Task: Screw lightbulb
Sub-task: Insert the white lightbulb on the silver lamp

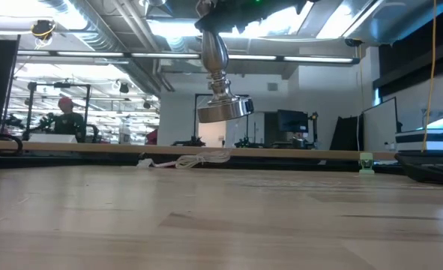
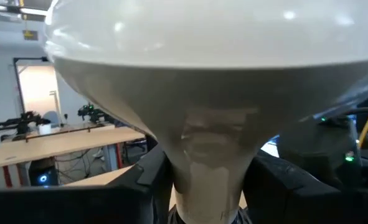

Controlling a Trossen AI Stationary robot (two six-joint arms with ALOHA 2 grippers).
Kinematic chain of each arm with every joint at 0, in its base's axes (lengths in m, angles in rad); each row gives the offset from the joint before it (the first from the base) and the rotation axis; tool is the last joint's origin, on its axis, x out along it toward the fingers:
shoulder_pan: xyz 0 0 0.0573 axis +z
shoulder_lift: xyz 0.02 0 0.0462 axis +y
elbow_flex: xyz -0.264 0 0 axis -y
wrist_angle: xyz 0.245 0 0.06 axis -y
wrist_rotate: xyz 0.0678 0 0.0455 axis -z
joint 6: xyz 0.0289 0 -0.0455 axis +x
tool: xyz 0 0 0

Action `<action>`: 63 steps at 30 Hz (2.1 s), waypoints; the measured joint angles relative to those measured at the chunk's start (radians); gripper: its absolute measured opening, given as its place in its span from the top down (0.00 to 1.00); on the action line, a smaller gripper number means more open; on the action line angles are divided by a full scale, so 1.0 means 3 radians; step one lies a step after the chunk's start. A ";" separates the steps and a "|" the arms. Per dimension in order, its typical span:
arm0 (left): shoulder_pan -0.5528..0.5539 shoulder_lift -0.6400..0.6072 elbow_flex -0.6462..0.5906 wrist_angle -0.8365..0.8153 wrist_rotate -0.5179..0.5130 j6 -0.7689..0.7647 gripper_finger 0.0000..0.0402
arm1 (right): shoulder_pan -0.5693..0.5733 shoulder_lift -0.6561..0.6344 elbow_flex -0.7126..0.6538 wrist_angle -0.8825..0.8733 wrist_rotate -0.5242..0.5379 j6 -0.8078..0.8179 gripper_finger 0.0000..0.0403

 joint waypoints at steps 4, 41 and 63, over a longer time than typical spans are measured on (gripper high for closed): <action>-0.0029 -0.0020 0.0000 -0.0120 0.0133 -0.0034 0.66 | 0.0000 -0.0003 0.0000 -0.0020 -0.0247 0.0012 0.66; 0.0756 -0.0282 0.0004 -0.1527 0.5936 -0.1081 0.66 | 0.0769 0.0027 0.0075 -0.0324 -0.2334 0.0399 0.66; 0.0769 -0.0622 -0.0015 -0.1722 0.4479 -0.1209 0.21 | 0.0516 -0.0210 0.0104 -0.0578 -0.1123 0.0348 0.66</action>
